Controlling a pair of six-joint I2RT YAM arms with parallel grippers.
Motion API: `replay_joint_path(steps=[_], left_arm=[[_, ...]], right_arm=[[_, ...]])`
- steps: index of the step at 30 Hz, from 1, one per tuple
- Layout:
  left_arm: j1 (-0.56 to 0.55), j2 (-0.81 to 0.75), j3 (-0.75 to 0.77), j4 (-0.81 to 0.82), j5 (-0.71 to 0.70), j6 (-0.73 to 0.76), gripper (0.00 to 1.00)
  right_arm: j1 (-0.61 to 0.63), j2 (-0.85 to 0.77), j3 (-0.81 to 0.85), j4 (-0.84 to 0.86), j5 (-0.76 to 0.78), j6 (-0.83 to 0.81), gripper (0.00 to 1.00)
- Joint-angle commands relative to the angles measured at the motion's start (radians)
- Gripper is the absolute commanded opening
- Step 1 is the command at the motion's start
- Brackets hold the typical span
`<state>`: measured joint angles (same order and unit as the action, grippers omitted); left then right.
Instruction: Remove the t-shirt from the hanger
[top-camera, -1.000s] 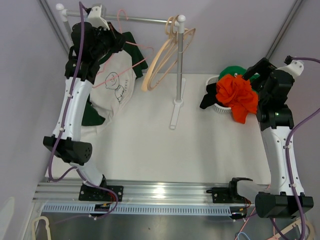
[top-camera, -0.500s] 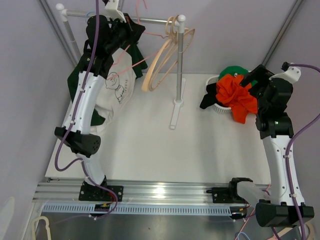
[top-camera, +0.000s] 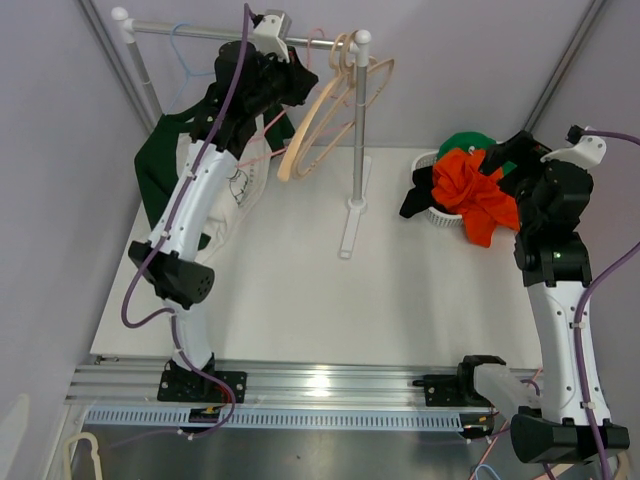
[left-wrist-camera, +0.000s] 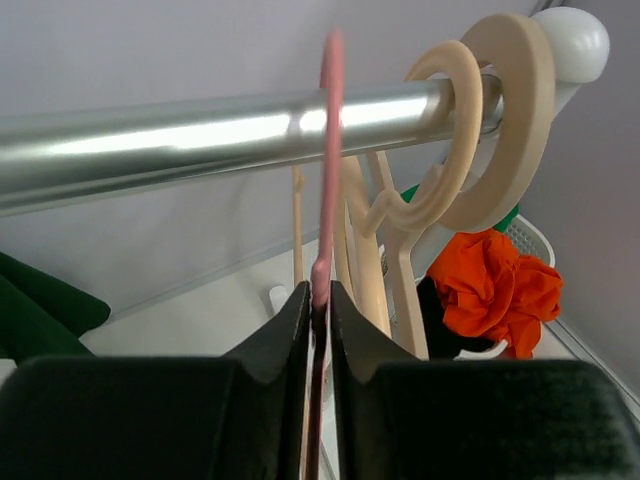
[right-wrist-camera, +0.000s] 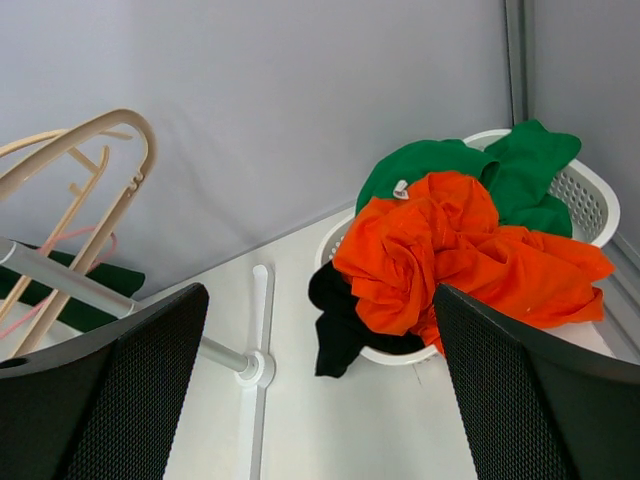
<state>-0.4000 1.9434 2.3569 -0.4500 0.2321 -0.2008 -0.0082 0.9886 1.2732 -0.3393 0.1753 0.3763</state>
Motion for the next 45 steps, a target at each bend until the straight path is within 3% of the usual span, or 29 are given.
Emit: replay_joint_path(steps=[1,2,4,5,9,13,14,17,21,24,36,41,44,45], left_arm=[[0.001,-0.024,0.038,-0.006,-0.033,0.026,0.16],[0.001,-0.030,0.036,-0.010,-0.042,0.038,0.19],[0.004,-0.047,0.033,-0.022,-0.063,0.052,0.37],[0.007,-0.072,0.031,-0.038,-0.089,0.058,0.40],[0.062,-0.188,0.016,-0.087,-0.080,0.006,0.36],[0.144,-0.388,-0.138,-0.027,-0.086,-0.032,0.77],[0.168,-0.421,-0.225,0.000,-0.079,-0.046,0.82],[0.295,-0.489,-0.281,-0.013,-0.079,-0.119,0.98],[0.489,-0.457,-0.309,-0.027,-0.007,-0.167,1.00],[0.523,-0.407,-0.311,-0.015,-0.016,-0.150,1.00],[0.526,-0.186,-0.225,0.063,-0.039,-0.100,0.99],[0.526,-0.084,-0.086,0.039,-0.033,-0.089,0.99],[0.526,-0.018,-0.028,0.017,-0.002,-0.098,0.90],[0.526,-0.008,-0.015,0.019,0.012,-0.101,0.80]], right_arm=[[0.005,-0.024,-0.006,0.011,-0.023,-0.005,0.99],[0.005,-0.025,-0.008,0.011,-0.029,-0.002,0.99],[0.005,-0.024,-0.011,0.010,-0.040,0.001,0.99],[0.004,-0.025,-0.011,0.010,-0.043,0.001,0.99],[0.005,-0.025,-0.015,0.014,-0.049,0.003,0.99],[0.040,-0.018,-0.005,0.022,-0.054,0.004,0.99],[0.043,-0.015,-0.005,0.025,-0.056,0.004,0.99],[0.065,-0.008,-0.003,0.029,-0.054,0.004,0.99],[0.100,-0.002,-0.006,0.033,-0.037,0.006,0.99],[0.125,-0.001,-0.009,0.037,-0.022,0.001,1.00],[0.140,0.030,-0.003,0.059,-0.028,-0.013,1.00],[0.148,0.036,-0.008,0.066,-0.010,-0.025,1.00],[0.146,0.033,-0.020,0.077,-0.007,-0.027,1.00],[0.146,0.035,-0.021,0.079,-0.007,-0.027,0.99]])
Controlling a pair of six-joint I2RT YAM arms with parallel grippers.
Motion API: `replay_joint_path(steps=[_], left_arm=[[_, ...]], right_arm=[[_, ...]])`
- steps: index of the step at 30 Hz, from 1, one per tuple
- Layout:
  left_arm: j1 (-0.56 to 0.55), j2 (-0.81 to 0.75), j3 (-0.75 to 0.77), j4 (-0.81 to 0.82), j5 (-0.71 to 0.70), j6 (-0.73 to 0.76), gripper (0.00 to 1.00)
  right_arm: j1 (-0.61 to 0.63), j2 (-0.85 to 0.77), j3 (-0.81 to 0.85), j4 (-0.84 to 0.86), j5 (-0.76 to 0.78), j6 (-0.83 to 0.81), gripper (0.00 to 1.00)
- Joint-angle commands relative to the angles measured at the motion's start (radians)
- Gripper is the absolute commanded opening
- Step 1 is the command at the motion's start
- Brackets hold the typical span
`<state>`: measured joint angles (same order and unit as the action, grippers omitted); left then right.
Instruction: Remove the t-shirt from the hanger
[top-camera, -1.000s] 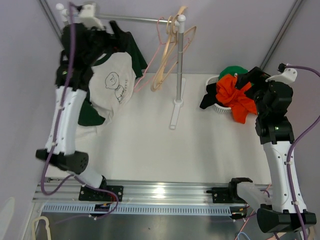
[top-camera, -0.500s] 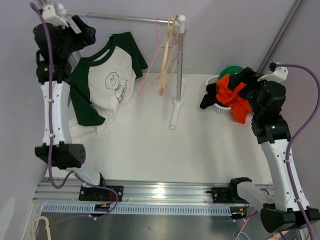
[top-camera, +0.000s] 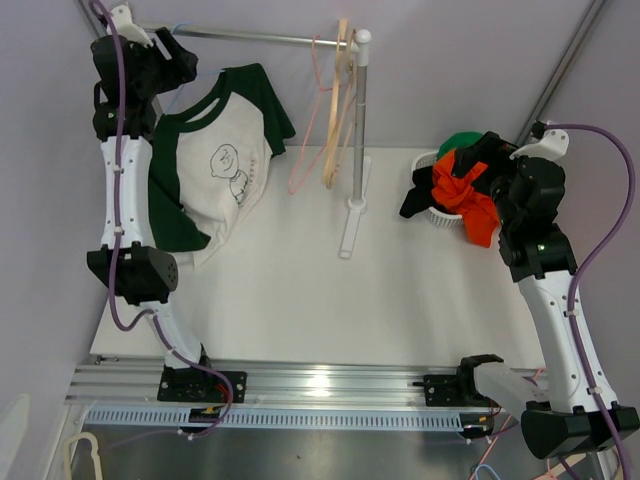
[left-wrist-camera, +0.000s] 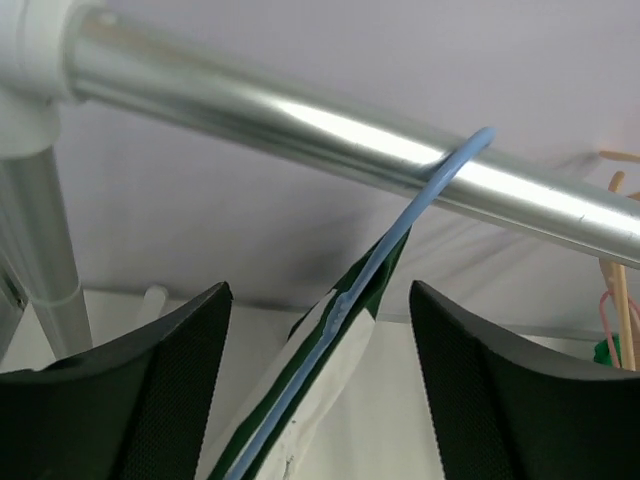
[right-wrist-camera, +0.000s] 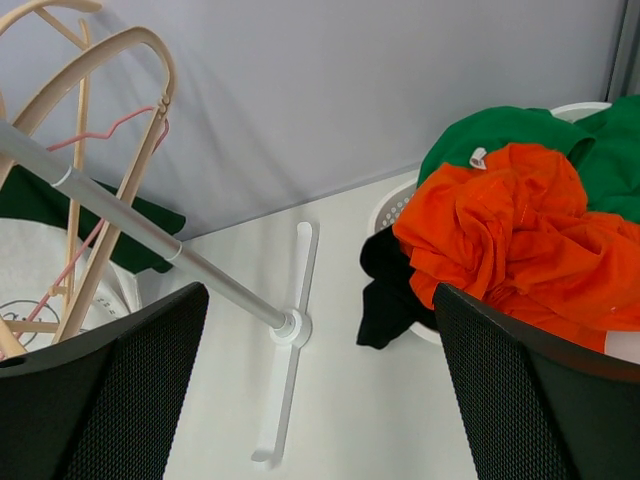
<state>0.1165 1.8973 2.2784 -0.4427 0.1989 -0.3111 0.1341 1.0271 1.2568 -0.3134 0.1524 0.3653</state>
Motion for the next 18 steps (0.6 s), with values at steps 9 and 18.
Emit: replay_joint_path(steps=[9,18], left_arm=[[-0.011,0.125,0.113,0.012,0.116,-0.006,0.48],[-0.031,0.100,0.156,0.010,0.114,-0.048,0.01]], right_arm=[[0.004,-0.013,-0.014,0.054,0.018,-0.019,0.99],[0.004,-0.015,-0.025,0.056,0.013,-0.017,0.99]])
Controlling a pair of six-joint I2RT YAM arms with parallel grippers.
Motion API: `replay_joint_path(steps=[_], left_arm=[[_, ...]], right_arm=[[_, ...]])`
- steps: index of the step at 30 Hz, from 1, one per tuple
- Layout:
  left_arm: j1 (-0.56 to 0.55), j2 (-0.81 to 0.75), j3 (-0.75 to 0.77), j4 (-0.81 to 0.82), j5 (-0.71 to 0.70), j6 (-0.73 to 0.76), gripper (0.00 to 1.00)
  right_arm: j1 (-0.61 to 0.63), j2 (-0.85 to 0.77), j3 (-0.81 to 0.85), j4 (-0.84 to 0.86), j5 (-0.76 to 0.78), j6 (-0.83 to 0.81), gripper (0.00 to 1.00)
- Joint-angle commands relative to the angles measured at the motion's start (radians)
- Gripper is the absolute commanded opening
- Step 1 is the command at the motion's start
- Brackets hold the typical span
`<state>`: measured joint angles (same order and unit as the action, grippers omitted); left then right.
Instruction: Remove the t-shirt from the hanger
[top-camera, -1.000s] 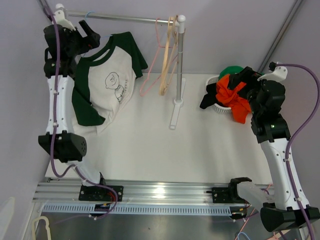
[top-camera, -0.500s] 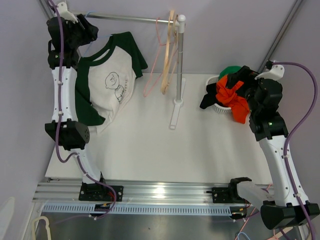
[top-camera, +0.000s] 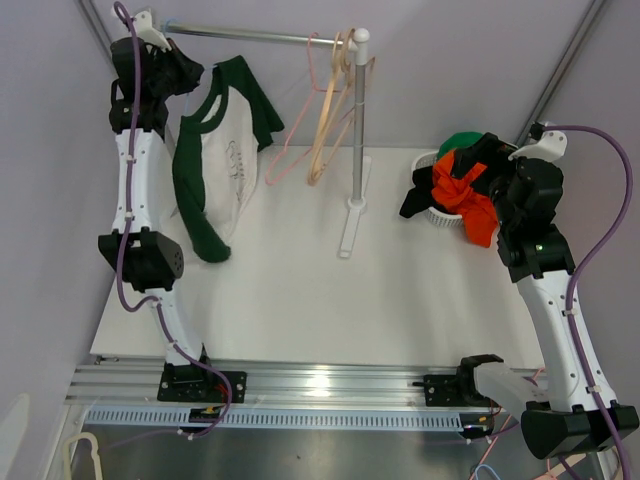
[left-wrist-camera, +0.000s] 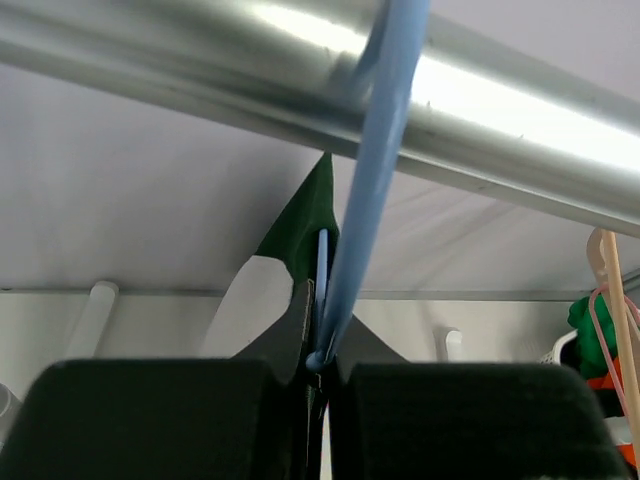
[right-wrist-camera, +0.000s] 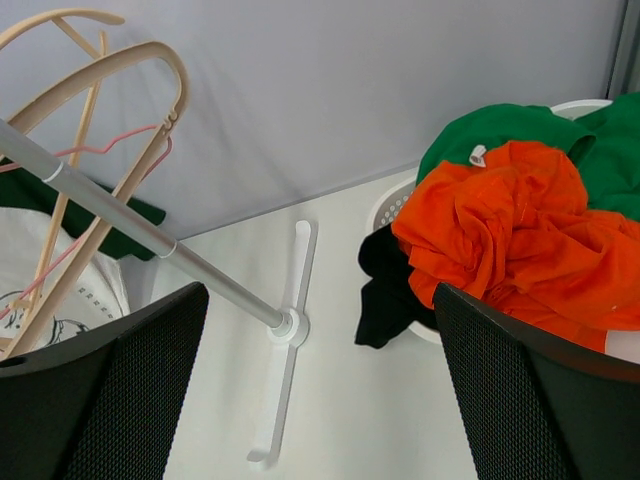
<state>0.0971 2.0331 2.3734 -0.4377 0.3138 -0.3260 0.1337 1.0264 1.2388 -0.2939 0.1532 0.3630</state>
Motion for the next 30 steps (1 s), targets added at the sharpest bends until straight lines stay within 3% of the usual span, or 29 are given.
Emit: replay_joint_path(steps=[1,8,16,24,28,30], left_arm=[[-0.016,-0.051,0.066,0.010,-0.002,-0.042,0.01],[-0.066,-0.161,0.078,0.027,-0.045,-0.061,0.01],[-0.089,-0.309,-0.088,0.148,0.019,-0.041,0.01],[-0.146,-0.546,-0.348,0.220,-0.188,-0.058,0.01],[-0.187,-0.614,-0.347,0.085,-0.307,-0.045,0.01],[-0.224,-0.654,-0.367,0.015,-0.381,-0.056,0.01]], right_arm=[[0.004,-0.012,-0.006,0.033,0.011,-0.016,0.99],[0.004,-0.028,-0.018,0.024,-0.006,-0.016,0.99],[0.012,-0.046,-0.032,0.015,-0.079,-0.033,1.00],[0.055,-0.107,-0.127,0.133,-0.306,-0.101,0.98],[0.128,-0.111,-0.142,0.180,-0.489,-0.127,0.98],[0.229,-0.095,-0.141,0.188,-0.563,-0.165,0.99]])
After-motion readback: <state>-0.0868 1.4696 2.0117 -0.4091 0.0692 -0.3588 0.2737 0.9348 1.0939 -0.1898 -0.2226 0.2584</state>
